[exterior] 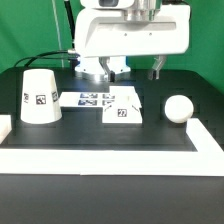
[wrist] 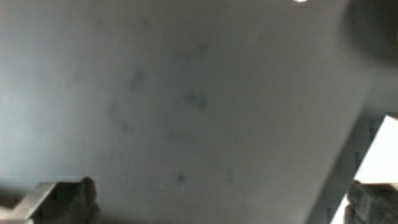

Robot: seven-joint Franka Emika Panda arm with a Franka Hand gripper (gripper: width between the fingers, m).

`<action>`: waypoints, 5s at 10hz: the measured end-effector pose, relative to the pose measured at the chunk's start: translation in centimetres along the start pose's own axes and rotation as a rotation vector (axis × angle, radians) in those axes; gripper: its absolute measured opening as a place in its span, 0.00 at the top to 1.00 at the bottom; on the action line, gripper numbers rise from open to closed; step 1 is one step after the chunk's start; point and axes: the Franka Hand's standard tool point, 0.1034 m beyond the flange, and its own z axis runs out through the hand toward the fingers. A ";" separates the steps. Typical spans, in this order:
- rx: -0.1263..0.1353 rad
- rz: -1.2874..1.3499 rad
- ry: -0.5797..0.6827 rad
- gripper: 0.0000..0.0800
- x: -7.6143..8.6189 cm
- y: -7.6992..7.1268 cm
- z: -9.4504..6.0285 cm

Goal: Assemble lamp

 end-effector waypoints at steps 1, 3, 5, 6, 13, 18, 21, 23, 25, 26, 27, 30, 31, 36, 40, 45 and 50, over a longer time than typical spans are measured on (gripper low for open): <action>0.003 0.022 -0.015 0.13 -1.0 -0.2 0.4; 0.016 0.068 -0.044 0.13 -2.5 -0.2 1.4; 0.017 0.068 -0.047 0.13 -2.7 -0.2 1.6; 0.017 0.068 -0.048 0.13 -2.7 -0.2 1.6; 0.062 0.205 -0.089 0.13 -6.9 -0.9 3.2; 0.070 0.219 -0.093 0.13 -7.5 -1.2 3.8; 0.066 0.217 -0.080 0.13 -7.9 -1.3 4.5; 0.066 0.220 -0.085 0.13 -8.2 -1.3 5.0; 0.067 0.218 -0.089 0.13 -8.3 -1.4 5.2; 0.066 0.217 -0.086 0.13 -8.3 -1.4 5.3; 0.066 0.216 -0.090 0.28 -8.3 -1.5 5.5; 0.066 0.215 -0.088 0.33 -8.3 -1.5 5.5; 0.066 0.215 -0.088 0.33 -8.3 -1.5 5.5; 0.067 0.207 -0.081 0.33 -7.4 -1.4 5.4; 0.067 0.208 -0.045 0.33 -3.8 -1.3 5.4; 0.063 0.196 0.082 0.33 3.6 -1.5 5.3; 0.072 0.212 0.122 0.33 7.0 -2.4 5.1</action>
Offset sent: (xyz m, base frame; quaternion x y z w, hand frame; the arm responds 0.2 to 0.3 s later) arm -0.0267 -0.0121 -0.0101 0.0155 -0.0128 0.0640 0.9977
